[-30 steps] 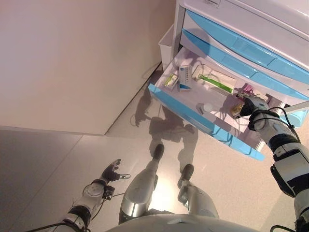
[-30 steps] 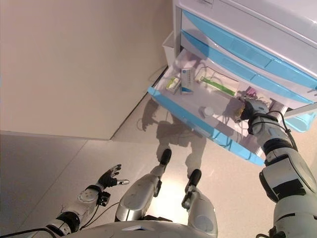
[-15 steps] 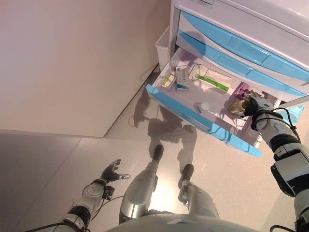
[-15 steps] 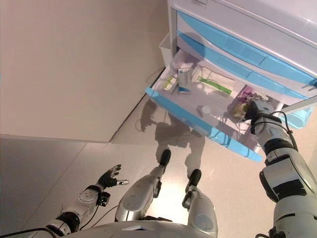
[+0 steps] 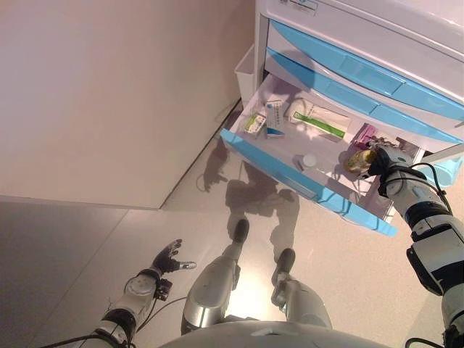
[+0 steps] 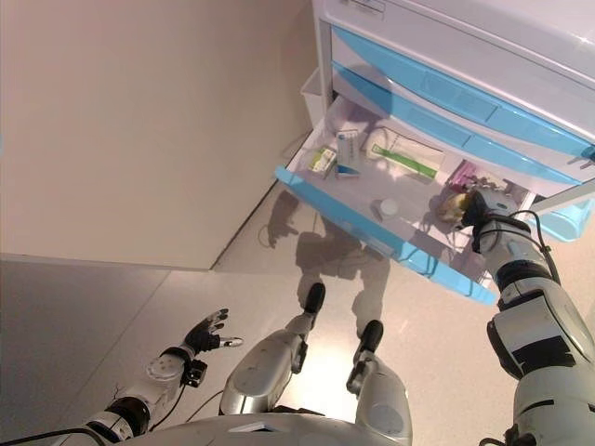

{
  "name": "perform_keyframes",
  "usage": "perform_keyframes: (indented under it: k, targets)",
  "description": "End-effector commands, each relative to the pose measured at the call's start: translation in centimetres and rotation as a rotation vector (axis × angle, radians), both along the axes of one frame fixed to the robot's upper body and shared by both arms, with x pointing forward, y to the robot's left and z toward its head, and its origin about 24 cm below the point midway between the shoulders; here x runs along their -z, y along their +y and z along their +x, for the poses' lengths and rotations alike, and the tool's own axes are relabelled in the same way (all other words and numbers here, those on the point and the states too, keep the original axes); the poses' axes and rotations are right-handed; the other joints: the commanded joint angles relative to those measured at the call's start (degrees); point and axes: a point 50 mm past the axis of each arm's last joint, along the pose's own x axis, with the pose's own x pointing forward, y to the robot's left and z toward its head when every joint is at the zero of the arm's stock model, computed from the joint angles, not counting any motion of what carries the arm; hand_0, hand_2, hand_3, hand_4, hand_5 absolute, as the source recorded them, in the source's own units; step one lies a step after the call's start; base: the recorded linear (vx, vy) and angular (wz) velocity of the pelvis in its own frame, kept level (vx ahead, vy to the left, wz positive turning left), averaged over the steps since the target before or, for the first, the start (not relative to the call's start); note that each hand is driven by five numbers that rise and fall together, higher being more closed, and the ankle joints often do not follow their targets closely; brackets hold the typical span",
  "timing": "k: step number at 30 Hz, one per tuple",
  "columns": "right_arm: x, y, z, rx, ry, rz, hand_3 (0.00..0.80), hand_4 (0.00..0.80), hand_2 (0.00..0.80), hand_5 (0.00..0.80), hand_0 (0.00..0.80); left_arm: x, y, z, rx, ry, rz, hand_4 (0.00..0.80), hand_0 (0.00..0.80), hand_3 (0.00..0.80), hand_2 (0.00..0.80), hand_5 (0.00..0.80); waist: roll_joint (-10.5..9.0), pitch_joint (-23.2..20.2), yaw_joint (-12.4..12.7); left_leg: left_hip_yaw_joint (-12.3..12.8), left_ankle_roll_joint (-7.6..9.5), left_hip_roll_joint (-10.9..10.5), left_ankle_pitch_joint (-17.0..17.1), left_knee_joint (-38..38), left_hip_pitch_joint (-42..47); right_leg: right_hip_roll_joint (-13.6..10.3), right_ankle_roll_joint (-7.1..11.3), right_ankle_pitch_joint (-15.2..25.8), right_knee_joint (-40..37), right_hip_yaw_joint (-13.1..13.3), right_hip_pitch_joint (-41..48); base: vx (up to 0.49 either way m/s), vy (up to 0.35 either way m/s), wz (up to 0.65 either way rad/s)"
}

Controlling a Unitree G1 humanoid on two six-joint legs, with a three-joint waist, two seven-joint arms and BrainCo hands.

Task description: Open the drawer and pick up the medicine

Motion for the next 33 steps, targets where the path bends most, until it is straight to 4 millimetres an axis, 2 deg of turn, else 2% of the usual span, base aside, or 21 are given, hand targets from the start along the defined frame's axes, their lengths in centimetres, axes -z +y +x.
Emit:
perform_keyframes:
  k: [1,5,6,7,8,9,10,30,31,32,33]
  targets:
    - [-2.36,-1.48,-0.1,-0.002,-0.049,-0.096,0.0,0.0,0.0,0.0,0.0,0.09,0.05,-0.27,0.008,0.011,-0.003,0.0,0.0,0.0,0.0,0.0,-1.88,-0.87,0.43,5.53,1.09,-0.2,-11.19,7.11,0.57,-2.96,1.37,1.41,2.38,0.54,-4.33,0.0,0.0,0.0]
    - [-2.52,-1.32,0.09,-0.003,-0.048,-0.096,0.0,0.0,0.0,0.0,0.0,0.0,0.1,-0.07,0.005,0.008,-0.004,0.0,0.0,0.0,0.0,0.0,-1.85,-0.7,0.41,5.58,1.12,-0.15,-11.15,7.12,0.5,-3.0,1.38,1.43,2.55,0.56,-4.5,0.0,0.0,0.0]
    - [-2.52,-1.3,0.11,-0.004,-0.046,-0.097,0.078,0.078,0.078,0.078,0.078,0.0,0.11,-0.06,0.004,0.008,-0.005,0.0,0.0,0.0,0.0,0.0,-1.83,-0.71,0.43,5.55,1.12,-0.15,-11.14,7.15,0.47,-3.03,1.4,1.43,2.6,0.54,-4.53,0.0,0.0,0.0]
    - [-2.52,-1.26,0.14,-0.006,-0.045,-0.096,0.386,0.386,0.386,0.386,0.386,0.01,0.12,-0.07,0.004,0.009,-0.005,0.0,0.0,0.0,0.0,0.0,-1.82,-0.73,0.46,5.52,1.13,-0.16,-11.15,7.18,0.46,-3.08,1.43,1.43,2.63,0.5,-4.54,0.0,0.0,0.0]
    - [-2.5,-1.22,0.15,-0.008,-0.044,-0.096,0.546,0.546,0.546,0.546,0.546,0.02,0.11,-0.07,0.005,0.009,-0.005,0.0,0.0,0.0,0.0,0.0,-1.82,-0.73,0.46,5.52,1.13,-0.16,-11.17,7.21,0.44,-3.1,1.44,1.42,2.66,0.49,-4.55,0.0,0.0,0.0]
    - [-2.42,-1.15,0.15,-0.014,-0.044,-0.095,0.759,0.759,0.759,0.759,0.759,0.05,0.11,-0.1,0.005,0.011,-0.004,0.0,0.0,0.0,0.0,0.0,-1.86,-0.73,0.47,5.52,1.15,-0.17,-11.2,7.31,0.39,-3.1,1.42,1.41,2.69,0.49,-4.54,0.0,0.0,0.0]
    - [-2.39,-1.09,0.17,-0.02,-0.042,-0.095,0.8,0.8,0.8,0.8,0.8,0.08,0.15,-0.16,0.003,0.012,-0.004,0.0,0.0,0.0,0.0,0.0,-1.88,-0.7,0.47,5.54,1.15,-0.18,-11.2,7.36,0.42,-3.1,1.4,1.42,2.66,0.48,-4.45,0.0,0.0,0.0]
    - [-2.4,-0.72,0.33,-0.047,-0.024,-0.101,0.8,0.8,0.8,0.8,0.8,-0.03,0.33,0.05,0.007,0.012,-0.002,0.0,0.0,0.0,0.0,0.0,-2.47,-0.75,0.32,5.79,1.35,-0.22,-11.44,7.49,0.45,-3.1,1.64,1.48,2.79,0.79,-4.49,0.0,0.0,0.0]
    - [-2.25,-0.75,0.26,-0.048,-0.009,-0.104,0.684,0.684,0.684,0.684,0.684,-0.02,0.39,0.01,0.007,0.014,-0.001,0.0,0.0,0.0,0.0,0.0,-2.6,-0.85,0.3,5.84,1.36,-0.2,-11.52,7.49,0.56,-3.09,1.68,1.47,2.79,0.85,-4.44,0.0,0.0,0.0]
    - [-2.11,-0.76,0.21,-0.048,0.004,-0.108,0.213,0.213,0.213,0.213,0.213,-0.02,0.4,0.02,0.008,0.015,0.0,0.0,0.0,0.0,0.0,0.0,-2.73,-0.94,0.3,5.86,1.35,-0.16,-11.57,7.44,0.68,-3.1,1.71,1.47,2.72,0.89,-4.33,0.0,0.0,0.0]
    - [-1.93,-0.73,0.17,-0.051,0.021,-0.118,0.0,0.0,0.0,0.0,0.0,-0.02,0.41,0.04,0.01,0.016,0.002,0.0,0.0,0.0,0.0,0.0,-2.88,-1.04,0.3,5.89,1.35,-0.13,-11.62,7.38,0.84,-3.08,1.75,1.5,2.59,0.92,-4.14,0.0,0.0,0.0]
